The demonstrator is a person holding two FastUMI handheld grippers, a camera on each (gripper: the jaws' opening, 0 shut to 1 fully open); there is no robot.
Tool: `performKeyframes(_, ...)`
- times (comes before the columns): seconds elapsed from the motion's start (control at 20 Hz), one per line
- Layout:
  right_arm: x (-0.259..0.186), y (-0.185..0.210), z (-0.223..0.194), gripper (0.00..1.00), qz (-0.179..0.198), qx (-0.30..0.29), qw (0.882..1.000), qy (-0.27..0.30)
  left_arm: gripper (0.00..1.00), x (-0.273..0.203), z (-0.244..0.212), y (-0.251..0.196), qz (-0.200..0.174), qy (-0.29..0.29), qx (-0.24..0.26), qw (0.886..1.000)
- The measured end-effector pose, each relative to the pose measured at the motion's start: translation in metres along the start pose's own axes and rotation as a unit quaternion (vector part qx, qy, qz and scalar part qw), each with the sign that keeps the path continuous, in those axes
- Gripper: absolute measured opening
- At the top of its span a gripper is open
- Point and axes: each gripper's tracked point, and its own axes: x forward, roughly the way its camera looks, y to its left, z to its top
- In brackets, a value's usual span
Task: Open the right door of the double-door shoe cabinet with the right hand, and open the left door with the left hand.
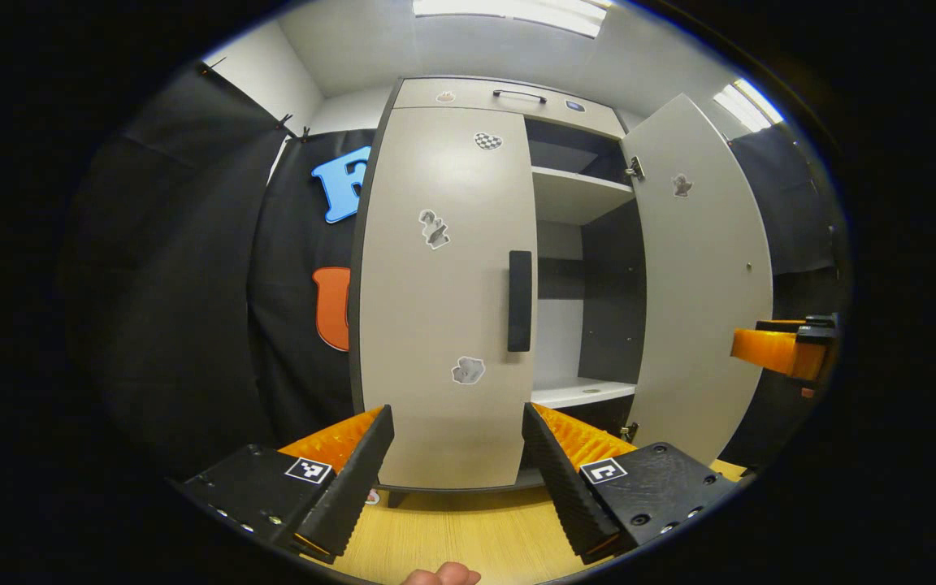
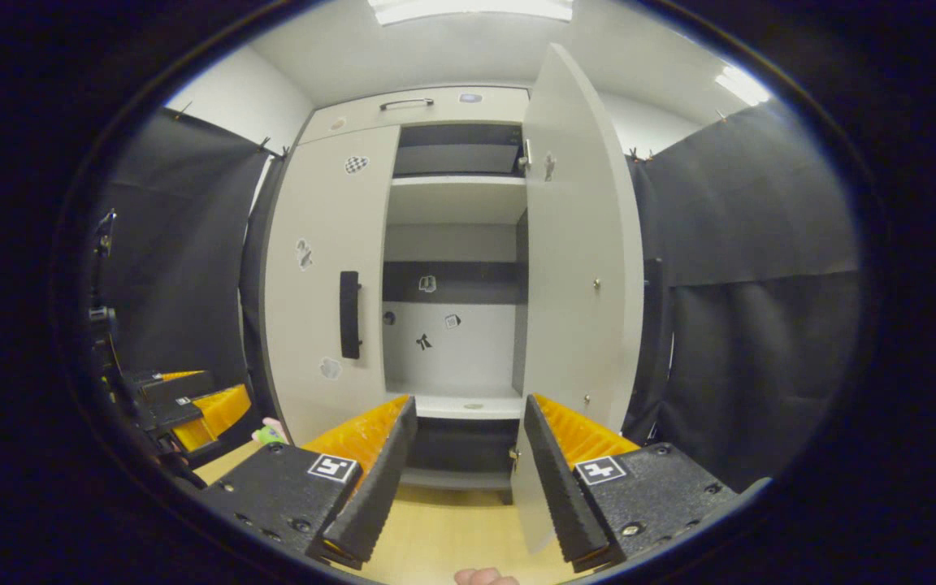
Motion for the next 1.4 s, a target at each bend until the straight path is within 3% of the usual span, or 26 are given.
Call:
performKeyframes(0.2, 0.002, 0.003, -0.002, 0.87, 0.006, 0.019, 1.0, 0.003, 0.95, 0.012, 0.016, -0.014, -0.02, -0.01, -0.007, 1.0)
performKeyframes(0.4, 0.005, -0.004, -0.003, 0.85, -0.005, -0.006, 1.0, -0.007, 0.95, 0.046, 0.056, -0.051, -0.07, -0.028, -0.025, 0.997)
performKeyframes(0.65, -0.004, 0.0, -0.006, 0.87, 0.01, 0.006, 1.0, -0.001, 0.95, 0.119, 0.084, -0.06, -0.056, -0.054, -0.001, 0.997)
performKeyframes(0.95, -0.008, -0.008, -0.018, 0.87, 0.002, 0.009, 1.0, 0.018, 0.95, 0.186, 0.07, -0.067, -0.047, -0.024, 0.002, 0.999)
performKeyframes(1.4, 0.003, -0.01, -0.026, 0.87, 0.006, 0.026, 0.999, 0.022, 0.94, 0.21, 0.06, -0.055, -0.014, -0.006, 0.008, 1.0)
